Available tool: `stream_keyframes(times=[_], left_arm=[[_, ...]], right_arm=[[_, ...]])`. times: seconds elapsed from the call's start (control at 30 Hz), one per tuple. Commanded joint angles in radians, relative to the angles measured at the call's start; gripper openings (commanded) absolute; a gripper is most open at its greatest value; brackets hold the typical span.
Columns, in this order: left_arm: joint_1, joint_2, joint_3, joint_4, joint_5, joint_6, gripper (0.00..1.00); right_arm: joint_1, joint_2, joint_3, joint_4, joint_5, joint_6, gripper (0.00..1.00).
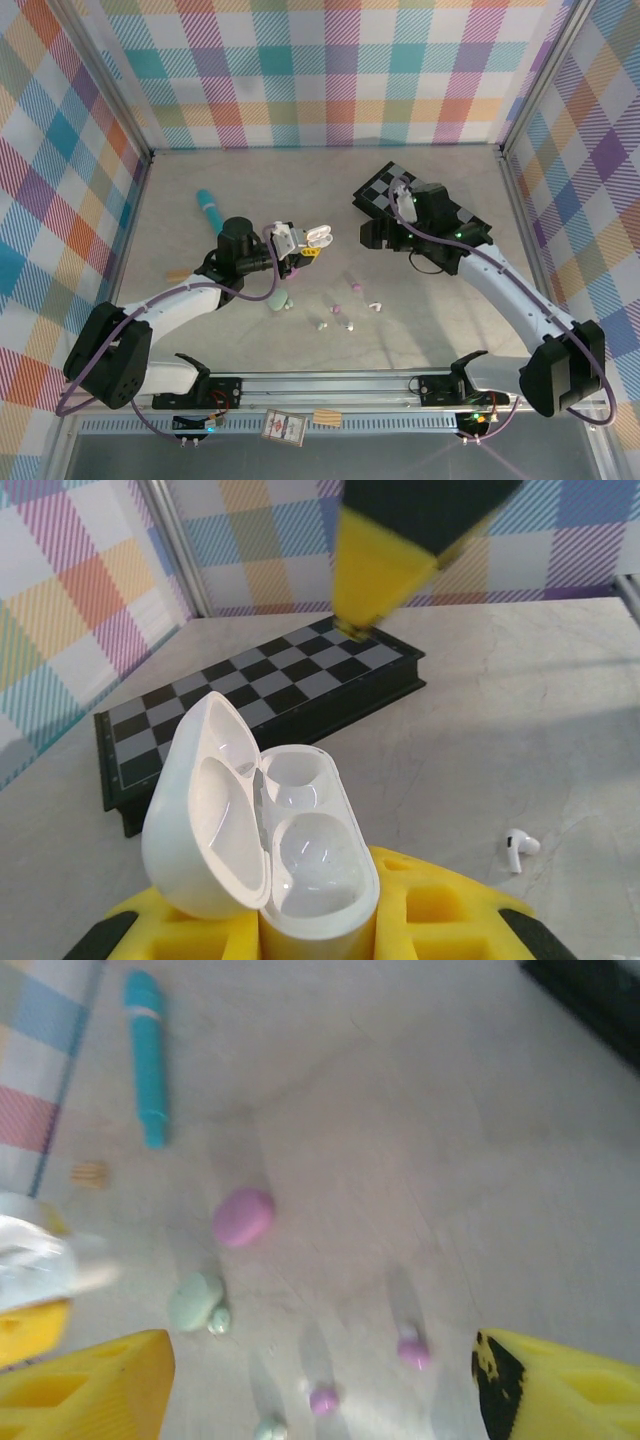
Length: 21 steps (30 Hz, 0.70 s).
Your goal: Insert the wireless bluetooth earbuds into the charging case
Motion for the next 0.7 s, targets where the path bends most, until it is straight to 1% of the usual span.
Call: stream_keyframes(times=[0.0, 0.07, 0.17, 0.27, 0.37, 0.53, 0.6, 0.67], left_arm=[[-0.003, 0.002, -0.020, 0.073, -0.041, 0.021, 0.12], [-0.003, 0.006, -0.020, 0.077, -0.041, 0.025, 0.11], [-0.003, 0.013, -0.020, 0.086, -0.035, 0.025, 0.11], [-0.003, 0.015, -0.021, 0.086, -0.033, 0.030, 0.12], [-0.001, 0.019, -0.023, 0.085, -0.032, 0.036, 0.11], [0.008, 0.028, -0.032, 0.103, -0.034, 0.021, 0.11], [0.016, 0.032, -0.035, 0.120, -0.037, 0.013, 0.11], [0.023, 0.031, -0.041, 0.137, -0.037, 0.007, 0.11]], right_arm=[[0.005, 0.025, -0.060, -0.180, 0.017, 0.211, 0.74], [0.010, 0.022, -0.114, -0.185, -0.008, 0.304, 0.71], [0.020, 0.007, -0.226, -0.126, -0.081, 0.449, 0.66], [0.055, 0.008, -0.303, -0.071, -0.108, 0.535, 0.64], [0.093, 0.035, -0.318, -0.045, -0.109, 0.562, 0.62], [0.170, 0.116, -0.283, -0.036, -0.123, 0.564, 0.58], [0.184, 0.141, -0.273, -0.051, -0.117, 0.566, 0.57], [0.182, 0.139, -0.269, -0.075, -0.074, 0.567, 0.53]])
